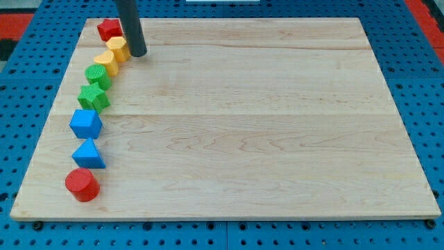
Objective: Push the yellow heart left a bit
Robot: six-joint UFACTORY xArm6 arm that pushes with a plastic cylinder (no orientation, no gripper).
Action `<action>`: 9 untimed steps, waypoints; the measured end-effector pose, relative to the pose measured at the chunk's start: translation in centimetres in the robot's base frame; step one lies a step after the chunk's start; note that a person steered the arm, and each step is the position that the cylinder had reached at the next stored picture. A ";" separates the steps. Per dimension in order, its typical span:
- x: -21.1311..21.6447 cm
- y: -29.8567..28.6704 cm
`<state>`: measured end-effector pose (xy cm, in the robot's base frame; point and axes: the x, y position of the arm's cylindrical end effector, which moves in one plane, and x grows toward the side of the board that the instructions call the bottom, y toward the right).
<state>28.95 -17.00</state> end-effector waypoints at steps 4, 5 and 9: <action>1.3 0.0; 1.6 0.1; 4.0 -0.3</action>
<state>32.93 -17.29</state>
